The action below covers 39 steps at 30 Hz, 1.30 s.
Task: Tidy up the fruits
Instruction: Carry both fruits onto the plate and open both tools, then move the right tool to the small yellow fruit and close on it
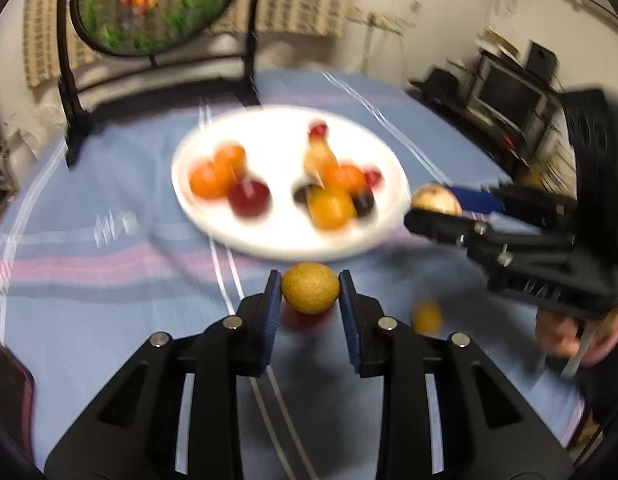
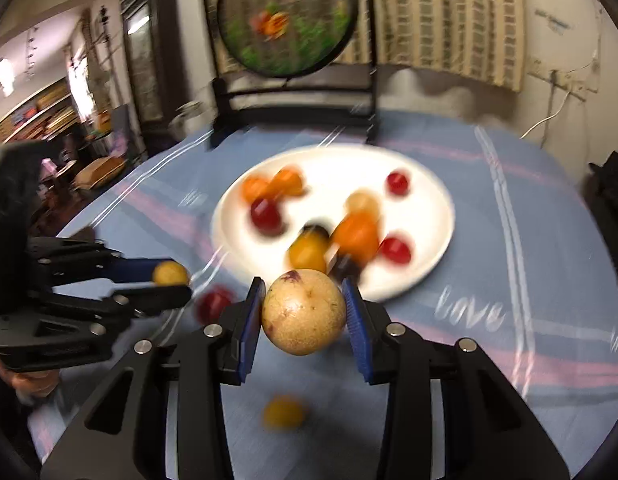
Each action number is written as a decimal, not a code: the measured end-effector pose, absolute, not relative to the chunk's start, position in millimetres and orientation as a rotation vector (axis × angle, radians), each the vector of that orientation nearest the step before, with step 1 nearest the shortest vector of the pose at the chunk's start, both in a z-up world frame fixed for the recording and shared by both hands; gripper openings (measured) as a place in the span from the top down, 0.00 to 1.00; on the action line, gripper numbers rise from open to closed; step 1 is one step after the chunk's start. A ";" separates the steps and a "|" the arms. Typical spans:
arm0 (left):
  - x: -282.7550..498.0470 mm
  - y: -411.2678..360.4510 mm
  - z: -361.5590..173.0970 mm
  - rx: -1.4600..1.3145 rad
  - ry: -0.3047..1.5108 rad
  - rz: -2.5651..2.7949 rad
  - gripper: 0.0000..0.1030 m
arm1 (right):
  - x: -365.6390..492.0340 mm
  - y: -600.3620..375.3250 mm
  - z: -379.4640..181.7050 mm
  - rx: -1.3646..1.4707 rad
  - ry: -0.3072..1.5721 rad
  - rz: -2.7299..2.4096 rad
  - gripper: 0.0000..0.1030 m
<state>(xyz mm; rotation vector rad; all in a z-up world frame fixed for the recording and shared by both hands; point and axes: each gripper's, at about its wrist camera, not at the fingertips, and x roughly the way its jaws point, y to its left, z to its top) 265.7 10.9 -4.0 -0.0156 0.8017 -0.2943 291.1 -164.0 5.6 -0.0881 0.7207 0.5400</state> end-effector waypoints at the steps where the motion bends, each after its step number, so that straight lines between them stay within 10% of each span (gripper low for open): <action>1: 280.7 11.9 1.7 -0.025 0.787 -0.266 0.71 | 300.9 -164.5 7.6 -0.077 0.718 0.523 0.61; 12: 375.5 24.2 -16.5 -0.091 0.878 -0.124 0.71 | 393.6 -140.7 -13.3 -0.081 0.819 0.504 0.61; 24: 314.7 36.3 24.2 -0.028 0.761 0.023 0.13 | 378.5 -131.2 8.4 -0.133 0.787 0.628 0.39; 39: 250.2 56.8 -5.9 -0.118 0.760 -0.066 0.07 | 241.5 -173.9 -6.6 -0.238 0.720 0.514 0.39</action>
